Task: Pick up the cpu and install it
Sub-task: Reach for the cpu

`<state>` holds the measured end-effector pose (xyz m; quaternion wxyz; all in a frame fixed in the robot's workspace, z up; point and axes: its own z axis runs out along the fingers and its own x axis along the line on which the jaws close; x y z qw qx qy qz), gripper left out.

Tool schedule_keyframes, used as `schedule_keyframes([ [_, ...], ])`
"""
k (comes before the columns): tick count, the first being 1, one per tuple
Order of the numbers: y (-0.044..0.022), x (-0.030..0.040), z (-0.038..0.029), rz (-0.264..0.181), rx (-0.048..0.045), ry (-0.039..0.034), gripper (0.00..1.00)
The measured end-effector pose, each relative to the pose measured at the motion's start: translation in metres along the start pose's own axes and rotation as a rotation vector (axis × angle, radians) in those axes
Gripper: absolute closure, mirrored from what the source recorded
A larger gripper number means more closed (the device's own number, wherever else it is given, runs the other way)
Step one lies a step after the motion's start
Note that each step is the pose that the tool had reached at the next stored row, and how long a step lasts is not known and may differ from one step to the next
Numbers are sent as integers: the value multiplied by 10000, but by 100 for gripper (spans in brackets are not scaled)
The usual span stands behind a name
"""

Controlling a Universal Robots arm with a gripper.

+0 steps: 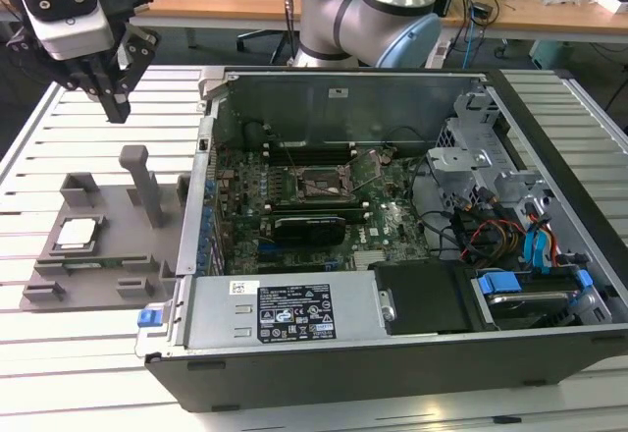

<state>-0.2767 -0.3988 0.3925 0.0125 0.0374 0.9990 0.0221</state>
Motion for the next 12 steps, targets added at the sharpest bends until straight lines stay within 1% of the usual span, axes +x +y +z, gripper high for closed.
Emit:
schedule_keyframes([
  [3,-4,52,-1,0,0,0,89],
  [12,-13,167,-2,-1,0,0,89],
])
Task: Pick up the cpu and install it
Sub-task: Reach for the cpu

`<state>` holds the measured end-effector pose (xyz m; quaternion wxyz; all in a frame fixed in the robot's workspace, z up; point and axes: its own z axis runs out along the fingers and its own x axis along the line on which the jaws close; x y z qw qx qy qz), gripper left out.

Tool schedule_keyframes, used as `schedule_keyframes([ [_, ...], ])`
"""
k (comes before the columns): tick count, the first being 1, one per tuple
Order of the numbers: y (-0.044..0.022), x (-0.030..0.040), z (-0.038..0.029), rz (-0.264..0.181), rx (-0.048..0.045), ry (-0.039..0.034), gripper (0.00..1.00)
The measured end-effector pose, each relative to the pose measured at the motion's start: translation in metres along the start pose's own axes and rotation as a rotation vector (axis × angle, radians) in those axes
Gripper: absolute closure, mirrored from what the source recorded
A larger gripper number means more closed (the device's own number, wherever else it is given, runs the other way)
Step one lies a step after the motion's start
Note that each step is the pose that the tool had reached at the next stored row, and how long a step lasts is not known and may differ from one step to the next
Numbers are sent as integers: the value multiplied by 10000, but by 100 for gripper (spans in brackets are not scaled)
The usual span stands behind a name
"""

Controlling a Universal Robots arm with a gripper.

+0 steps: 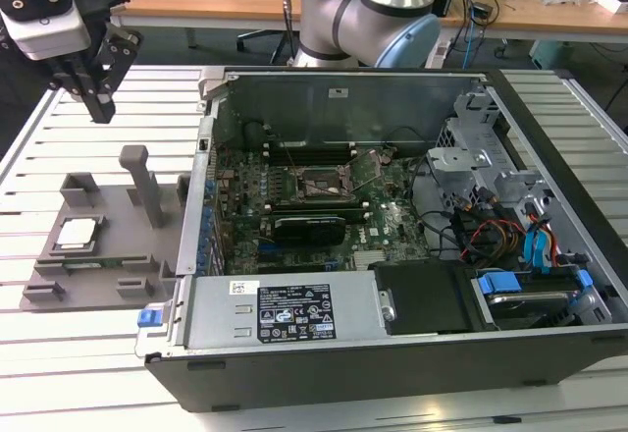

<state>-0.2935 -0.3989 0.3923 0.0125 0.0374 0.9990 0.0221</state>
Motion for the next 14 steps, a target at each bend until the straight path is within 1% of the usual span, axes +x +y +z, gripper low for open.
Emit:
schedule_keyframes([
  [14,-16,219,-2,0,0,0,89],
])
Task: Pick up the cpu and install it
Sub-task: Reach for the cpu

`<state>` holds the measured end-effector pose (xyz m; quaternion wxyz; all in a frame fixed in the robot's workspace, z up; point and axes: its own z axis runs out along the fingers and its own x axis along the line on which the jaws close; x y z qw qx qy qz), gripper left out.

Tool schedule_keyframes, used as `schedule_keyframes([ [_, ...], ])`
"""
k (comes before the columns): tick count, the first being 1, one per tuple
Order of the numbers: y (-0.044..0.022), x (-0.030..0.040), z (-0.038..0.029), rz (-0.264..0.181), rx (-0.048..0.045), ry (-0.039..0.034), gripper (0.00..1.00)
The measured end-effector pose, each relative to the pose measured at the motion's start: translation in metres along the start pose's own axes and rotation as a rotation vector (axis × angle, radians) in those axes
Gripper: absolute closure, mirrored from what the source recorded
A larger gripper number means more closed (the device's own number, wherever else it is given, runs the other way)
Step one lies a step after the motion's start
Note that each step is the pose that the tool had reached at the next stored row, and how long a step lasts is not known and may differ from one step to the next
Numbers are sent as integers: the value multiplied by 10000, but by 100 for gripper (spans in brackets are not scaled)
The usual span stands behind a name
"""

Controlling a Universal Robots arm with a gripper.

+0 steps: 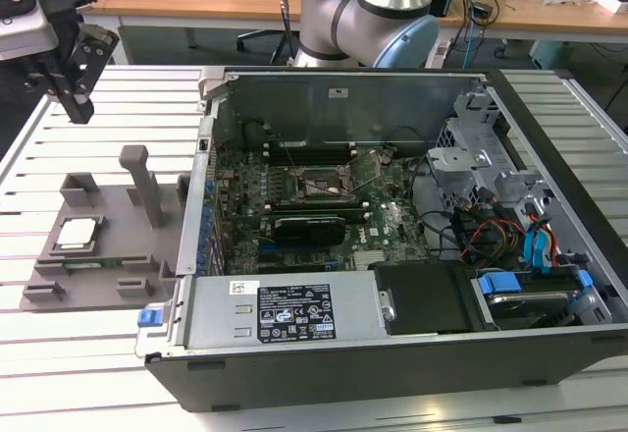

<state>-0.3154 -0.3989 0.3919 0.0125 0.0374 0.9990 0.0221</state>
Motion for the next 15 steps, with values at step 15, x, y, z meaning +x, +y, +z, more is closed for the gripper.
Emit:
schedule_keyframes([
  [15,-25,327,0,0,-1,0,89],
])
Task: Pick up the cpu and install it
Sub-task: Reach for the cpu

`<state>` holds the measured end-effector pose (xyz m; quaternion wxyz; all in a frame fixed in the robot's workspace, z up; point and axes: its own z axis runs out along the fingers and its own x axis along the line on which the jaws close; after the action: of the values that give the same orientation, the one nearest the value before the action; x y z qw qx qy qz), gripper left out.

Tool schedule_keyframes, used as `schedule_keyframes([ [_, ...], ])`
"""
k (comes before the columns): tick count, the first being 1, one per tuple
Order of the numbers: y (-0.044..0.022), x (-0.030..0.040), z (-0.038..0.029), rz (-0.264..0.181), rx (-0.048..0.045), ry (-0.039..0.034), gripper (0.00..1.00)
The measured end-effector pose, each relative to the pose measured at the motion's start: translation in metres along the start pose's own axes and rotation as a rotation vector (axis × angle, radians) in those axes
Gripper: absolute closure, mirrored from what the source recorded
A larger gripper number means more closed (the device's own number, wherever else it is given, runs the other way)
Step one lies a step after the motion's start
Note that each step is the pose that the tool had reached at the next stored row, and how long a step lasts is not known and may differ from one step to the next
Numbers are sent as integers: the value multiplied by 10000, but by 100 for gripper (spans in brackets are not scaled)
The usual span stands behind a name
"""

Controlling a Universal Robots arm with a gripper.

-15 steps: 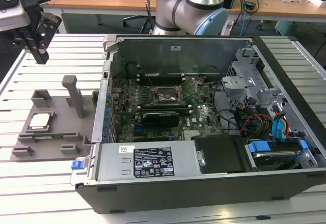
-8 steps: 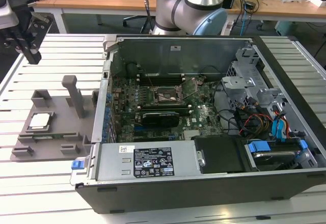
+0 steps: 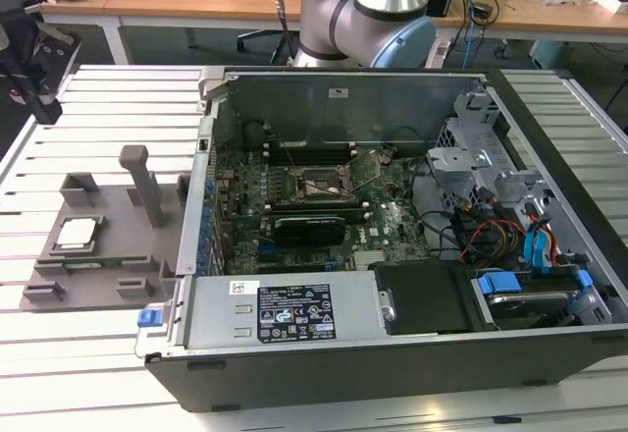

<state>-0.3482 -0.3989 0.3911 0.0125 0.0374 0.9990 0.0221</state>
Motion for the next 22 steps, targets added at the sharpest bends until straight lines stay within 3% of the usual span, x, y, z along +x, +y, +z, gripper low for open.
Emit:
schedule_keyframes([
  [14,-23,300,-1,0,1,0,89],
  [17,-30,403,0,1,0,-1,89],
  [22,-36,483,0,0,0,0,89],
])
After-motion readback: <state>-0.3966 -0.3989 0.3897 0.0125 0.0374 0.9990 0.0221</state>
